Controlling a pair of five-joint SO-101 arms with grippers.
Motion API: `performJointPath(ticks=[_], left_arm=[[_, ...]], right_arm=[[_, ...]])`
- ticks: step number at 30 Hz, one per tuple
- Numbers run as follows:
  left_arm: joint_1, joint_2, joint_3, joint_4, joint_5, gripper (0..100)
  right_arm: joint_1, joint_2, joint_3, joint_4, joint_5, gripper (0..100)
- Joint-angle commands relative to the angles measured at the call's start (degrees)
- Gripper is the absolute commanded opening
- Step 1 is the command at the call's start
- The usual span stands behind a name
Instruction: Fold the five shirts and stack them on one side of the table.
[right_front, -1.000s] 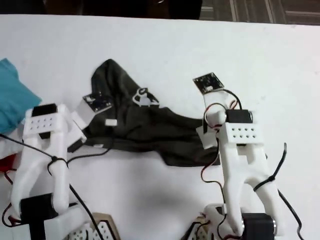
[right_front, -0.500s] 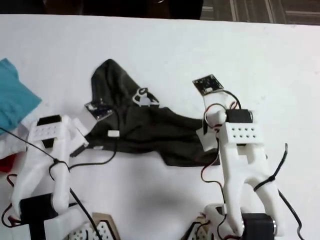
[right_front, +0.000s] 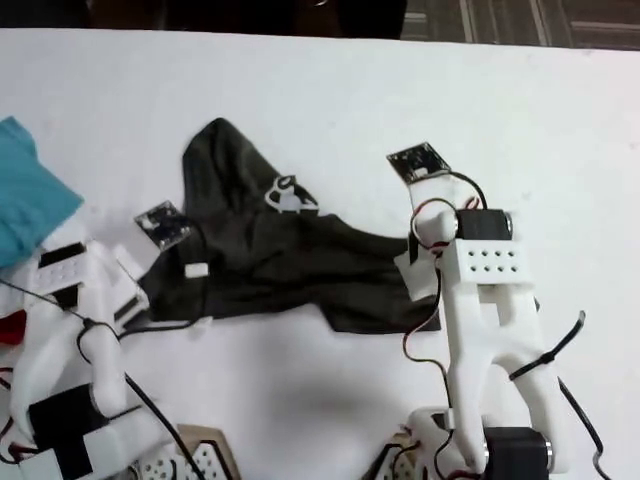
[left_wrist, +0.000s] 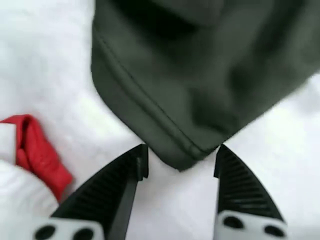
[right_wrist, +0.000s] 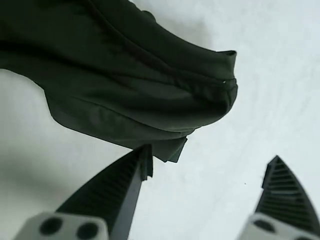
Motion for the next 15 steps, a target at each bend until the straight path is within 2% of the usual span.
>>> performJointPath(ticks=[1, 5, 9, 15], left_arm=[[-0.4, 4.4, -0.6, -4.9, -0.5, 23], [-0.3, 9.5, -8.3, 0.9, 3.3, 23], [2.6, 10.6, -12.8, 9.1, 3.8, 23], [6.2, 10.8, -12.7, 11.6, 4.0, 23]], right_arm=[[0.2, -2.5, -2.3, 0.5, 0.1, 34.4], [0.0, -2.5, -2.3, 0.5, 0.1, 34.4], [0.1, -2.5, -2.3, 0.5, 0.1, 34.4], [0.1, -2.5, -2.3, 0.5, 0.1, 34.4]])
